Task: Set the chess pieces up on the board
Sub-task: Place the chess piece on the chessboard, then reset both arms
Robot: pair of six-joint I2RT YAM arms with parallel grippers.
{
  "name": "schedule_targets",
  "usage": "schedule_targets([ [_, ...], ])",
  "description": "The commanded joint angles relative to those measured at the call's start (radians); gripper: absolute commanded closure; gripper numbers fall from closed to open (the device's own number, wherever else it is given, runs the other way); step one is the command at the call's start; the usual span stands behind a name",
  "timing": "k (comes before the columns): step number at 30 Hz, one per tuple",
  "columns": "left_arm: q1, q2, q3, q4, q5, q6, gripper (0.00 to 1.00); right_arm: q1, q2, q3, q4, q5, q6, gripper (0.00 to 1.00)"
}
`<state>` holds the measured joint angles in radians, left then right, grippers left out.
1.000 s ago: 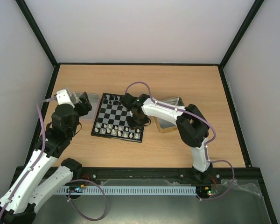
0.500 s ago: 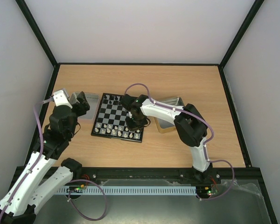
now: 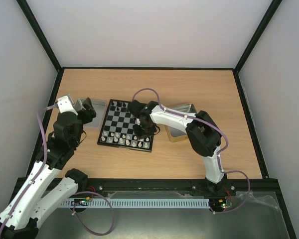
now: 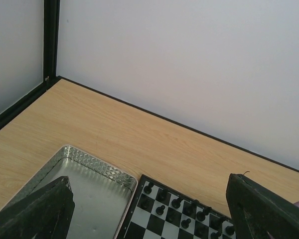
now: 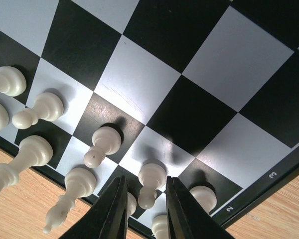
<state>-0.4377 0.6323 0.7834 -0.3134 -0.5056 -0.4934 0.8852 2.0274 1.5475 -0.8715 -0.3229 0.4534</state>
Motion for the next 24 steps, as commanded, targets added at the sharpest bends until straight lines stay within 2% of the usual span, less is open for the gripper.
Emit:
schedule_targets([
  [1,0.005,0.010,-0.012,0.011,-0.005,0.001,0.14,0.007,-0.028,0.028,0.018,0.015,0.018,0.77],
  [3,0.005,0.017,-0.009,0.011,0.014,0.002,0.13,0.006,-0.064,0.028,0.041,0.036,0.035,0.73],
  [7,0.005,0.029,0.009,0.004,0.089,0.011,0.01,0.003,-0.176,-0.014,0.159,0.117,0.102,0.63],
  [14,0.005,0.037,0.049,-0.082,0.163,-0.001,0.01,-0.011,-0.478,-0.287,0.402,0.401,0.232,0.46],
  [18,0.005,0.013,0.075,-0.140,0.205,0.000,0.01,-0.025,-0.704,-0.462,0.471,0.608,0.235,0.24],
  [24,0.005,-0.075,0.118,-0.196,0.223,0.026,0.01,-0.038,-1.081,-0.665,0.498,0.874,0.191,0.03],
])
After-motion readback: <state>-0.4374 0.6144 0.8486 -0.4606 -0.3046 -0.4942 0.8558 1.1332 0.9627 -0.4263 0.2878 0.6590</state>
